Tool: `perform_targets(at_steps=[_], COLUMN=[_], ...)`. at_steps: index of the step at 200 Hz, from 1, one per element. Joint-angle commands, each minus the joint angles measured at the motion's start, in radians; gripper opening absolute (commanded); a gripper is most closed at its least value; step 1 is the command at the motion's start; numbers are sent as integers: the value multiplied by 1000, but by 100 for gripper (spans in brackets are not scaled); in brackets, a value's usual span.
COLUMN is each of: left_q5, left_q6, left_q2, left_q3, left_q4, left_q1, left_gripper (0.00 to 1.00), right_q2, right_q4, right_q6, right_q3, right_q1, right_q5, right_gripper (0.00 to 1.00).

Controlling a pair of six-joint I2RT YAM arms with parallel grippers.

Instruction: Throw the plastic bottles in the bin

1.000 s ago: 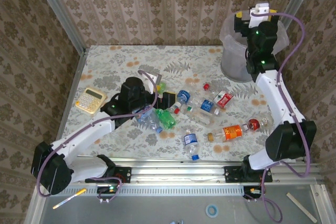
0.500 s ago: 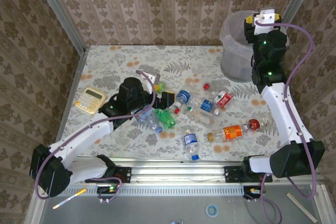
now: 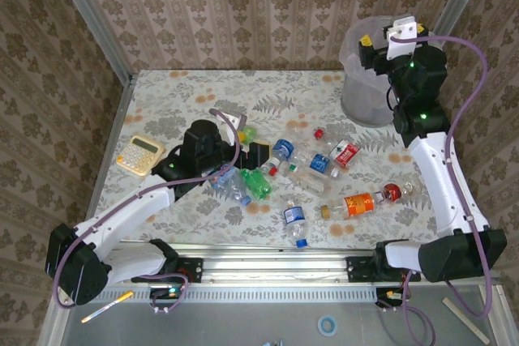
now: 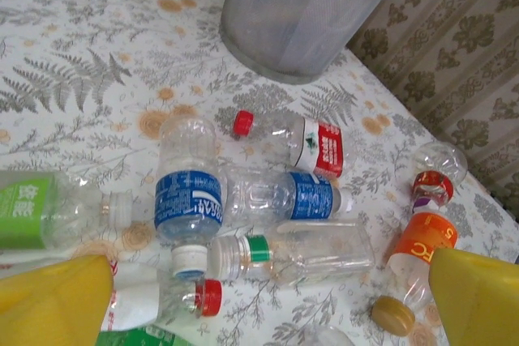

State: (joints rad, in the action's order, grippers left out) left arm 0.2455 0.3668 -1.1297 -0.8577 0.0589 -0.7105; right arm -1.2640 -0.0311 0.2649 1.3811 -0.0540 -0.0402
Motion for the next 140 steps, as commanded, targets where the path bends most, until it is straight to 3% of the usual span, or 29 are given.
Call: perform_targets(at_steps=[1,41,94,140], left_q5=[-20,-55,-91,-107], left_q6=[18,59,177,307], left_q2=[9,-30,-112,-114], left_q3=[-29,-61,-84,-11], left_q4=[86,237,415,449], left_q1=[10,57,156,233], left_gripper=[100,100,100,99], right_q2=[70,157,277,357], right_q4=[115,241,351,418], right_q6=[-78,-143,-177,-225], right_q3=[-11,-89,-210,-303], right_q1=[-26,-78,-201,-274], right_q5=[85,243,261,293], right_gripper=[97,100,100,100])
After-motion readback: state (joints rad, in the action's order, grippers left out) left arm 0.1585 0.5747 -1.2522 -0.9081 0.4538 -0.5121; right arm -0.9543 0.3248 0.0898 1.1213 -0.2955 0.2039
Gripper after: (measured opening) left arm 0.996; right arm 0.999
